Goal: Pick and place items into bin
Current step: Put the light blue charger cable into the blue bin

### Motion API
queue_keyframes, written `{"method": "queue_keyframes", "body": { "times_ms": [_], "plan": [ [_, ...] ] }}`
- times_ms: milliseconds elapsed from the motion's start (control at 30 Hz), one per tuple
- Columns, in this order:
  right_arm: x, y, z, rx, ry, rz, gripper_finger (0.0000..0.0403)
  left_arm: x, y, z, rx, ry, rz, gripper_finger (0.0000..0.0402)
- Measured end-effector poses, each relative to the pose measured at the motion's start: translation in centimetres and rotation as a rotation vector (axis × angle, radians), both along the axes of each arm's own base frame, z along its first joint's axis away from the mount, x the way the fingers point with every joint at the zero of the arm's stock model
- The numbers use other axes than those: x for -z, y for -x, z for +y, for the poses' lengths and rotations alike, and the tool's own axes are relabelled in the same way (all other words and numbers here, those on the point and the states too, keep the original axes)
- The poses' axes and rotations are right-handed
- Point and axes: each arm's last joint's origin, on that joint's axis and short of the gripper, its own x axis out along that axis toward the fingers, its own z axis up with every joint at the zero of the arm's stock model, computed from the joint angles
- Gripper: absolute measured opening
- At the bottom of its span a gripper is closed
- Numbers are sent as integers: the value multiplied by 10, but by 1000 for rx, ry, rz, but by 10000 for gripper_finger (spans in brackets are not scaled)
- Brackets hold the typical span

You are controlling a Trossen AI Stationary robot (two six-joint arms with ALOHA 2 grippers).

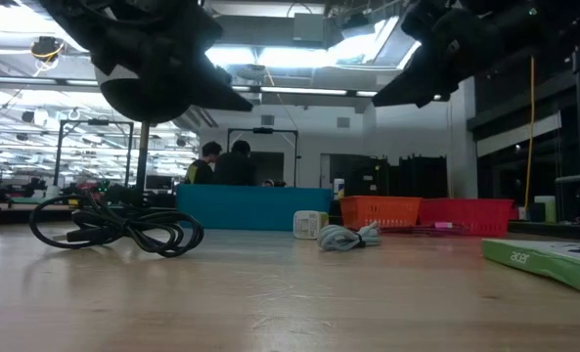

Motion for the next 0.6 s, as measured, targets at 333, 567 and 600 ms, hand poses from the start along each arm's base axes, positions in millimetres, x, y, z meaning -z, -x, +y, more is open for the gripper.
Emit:
{"method": "queue_keyframes", "body": {
  "times_ms": [333, 567, 600],
  "plan": [
    [2, -42, 11, -43, 9, 204, 127, -12, 16, -3, -10, 24, 16, 5],
    [10, -78, 14, -105, 79, 517, 150, -11, 16, -3, -2, 2, 18, 5],
    [12, -83, 16, -120, 91, 547, 151, -11, 16, -3, 0, -3, 18, 6]
  ]
}}
